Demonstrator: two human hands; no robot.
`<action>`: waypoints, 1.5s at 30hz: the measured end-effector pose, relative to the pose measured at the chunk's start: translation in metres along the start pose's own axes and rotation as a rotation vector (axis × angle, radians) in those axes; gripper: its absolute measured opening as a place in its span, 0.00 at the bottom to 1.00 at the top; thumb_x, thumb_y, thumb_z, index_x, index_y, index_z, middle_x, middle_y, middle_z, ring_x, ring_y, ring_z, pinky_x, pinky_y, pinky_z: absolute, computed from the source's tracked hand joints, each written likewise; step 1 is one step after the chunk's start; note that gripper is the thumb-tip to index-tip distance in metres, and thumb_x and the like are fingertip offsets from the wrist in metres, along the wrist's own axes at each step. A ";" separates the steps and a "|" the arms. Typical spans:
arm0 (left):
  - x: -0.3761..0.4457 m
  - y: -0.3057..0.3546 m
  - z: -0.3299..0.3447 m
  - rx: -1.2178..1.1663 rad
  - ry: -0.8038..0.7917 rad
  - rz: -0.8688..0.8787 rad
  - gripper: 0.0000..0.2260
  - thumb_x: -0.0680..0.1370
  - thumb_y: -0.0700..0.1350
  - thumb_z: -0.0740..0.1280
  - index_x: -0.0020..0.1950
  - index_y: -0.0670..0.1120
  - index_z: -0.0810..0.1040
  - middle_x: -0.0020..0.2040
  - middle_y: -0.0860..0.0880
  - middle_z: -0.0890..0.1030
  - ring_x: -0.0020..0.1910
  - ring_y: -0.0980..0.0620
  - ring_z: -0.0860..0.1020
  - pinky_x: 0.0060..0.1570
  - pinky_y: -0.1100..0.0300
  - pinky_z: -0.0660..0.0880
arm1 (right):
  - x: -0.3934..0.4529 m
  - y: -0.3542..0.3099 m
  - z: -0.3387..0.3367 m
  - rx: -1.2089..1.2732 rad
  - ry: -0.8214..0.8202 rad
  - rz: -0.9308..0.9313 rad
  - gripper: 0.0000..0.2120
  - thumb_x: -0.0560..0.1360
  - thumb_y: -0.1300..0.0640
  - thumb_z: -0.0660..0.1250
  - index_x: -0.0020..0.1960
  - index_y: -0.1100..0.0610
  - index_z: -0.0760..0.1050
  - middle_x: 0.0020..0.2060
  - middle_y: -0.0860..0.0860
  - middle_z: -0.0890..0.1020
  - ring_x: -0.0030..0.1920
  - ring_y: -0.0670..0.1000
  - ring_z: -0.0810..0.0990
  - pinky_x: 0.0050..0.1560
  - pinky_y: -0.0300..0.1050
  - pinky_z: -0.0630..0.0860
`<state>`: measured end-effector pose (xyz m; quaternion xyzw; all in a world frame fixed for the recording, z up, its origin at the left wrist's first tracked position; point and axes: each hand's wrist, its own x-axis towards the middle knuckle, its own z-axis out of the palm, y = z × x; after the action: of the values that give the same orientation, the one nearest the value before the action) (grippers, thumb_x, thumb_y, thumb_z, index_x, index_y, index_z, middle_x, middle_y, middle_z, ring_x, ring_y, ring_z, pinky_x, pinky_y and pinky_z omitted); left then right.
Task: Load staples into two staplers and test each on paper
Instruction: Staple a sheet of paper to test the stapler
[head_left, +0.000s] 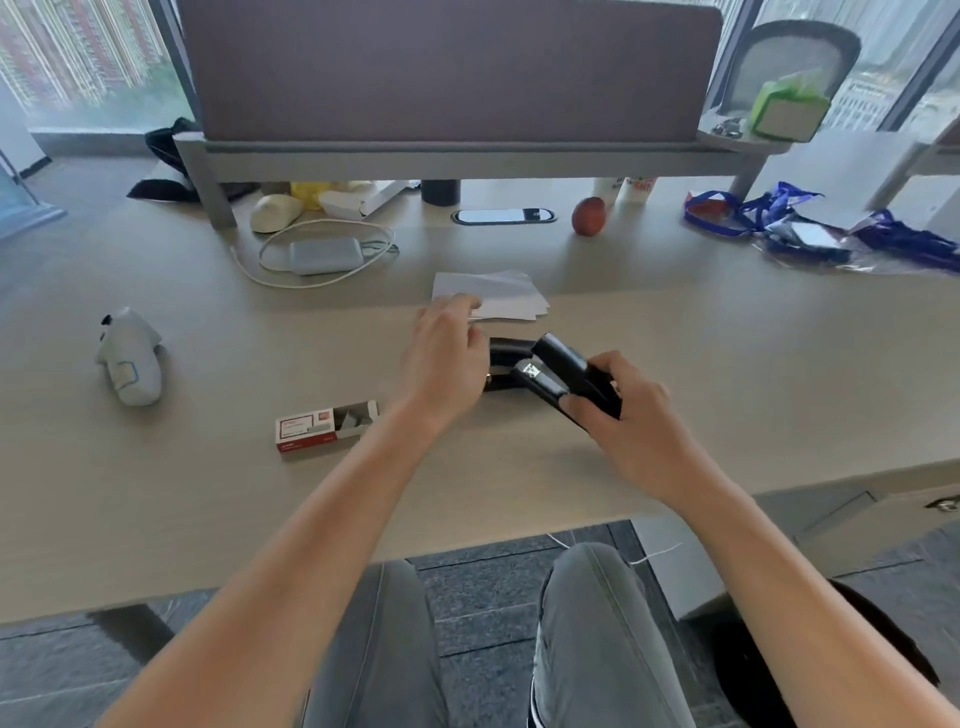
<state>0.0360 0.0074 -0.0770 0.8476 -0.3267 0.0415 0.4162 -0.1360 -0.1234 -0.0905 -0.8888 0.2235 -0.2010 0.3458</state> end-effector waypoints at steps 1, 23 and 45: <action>0.013 0.000 0.005 -0.002 -0.003 -0.015 0.16 0.80 0.38 0.61 0.66 0.43 0.78 0.64 0.43 0.80 0.64 0.44 0.76 0.62 0.54 0.70 | 0.004 0.000 -0.005 0.040 0.050 -0.002 0.09 0.77 0.55 0.73 0.54 0.50 0.74 0.40 0.47 0.76 0.39 0.47 0.73 0.38 0.40 0.66; 0.114 -0.043 0.054 0.504 -0.249 0.278 0.13 0.80 0.49 0.61 0.46 0.44 0.82 0.46 0.44 0.82 0.50 0.41 0.79 0.45 0.51 0.73 | 0.105 0.045 0.009 0.276 0.200 0.279 0.09 0.74 0.54 0.73 0.54 0.50 0.77 0.43 0.44 0.81 0.43 0.44 0.79 0.39 0.39 0.71; 0.126 -0.021 0.022 0.046 -0.138 0.051 0.08 0.81 0.40 0.63 0.51 0.42 0.82 0.45 0.44 0.84 0.45 0.46 0.80 0.43 0.58 0.71 | 0.093 0.031 -0.002 0.333 0.107 0.358 0.02 0.73 0.56 0.70 0.45 0.51 0.80 0.30 0.44 0.72 0.29 0.45 0.69 0.30 0.37 0.65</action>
<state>0.1425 -0.0647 -0.0630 0.8491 -0.3751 0.0007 0.3720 -0.0694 -0.1949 -0.0923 -0.7537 0.3593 -0.2173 0.5055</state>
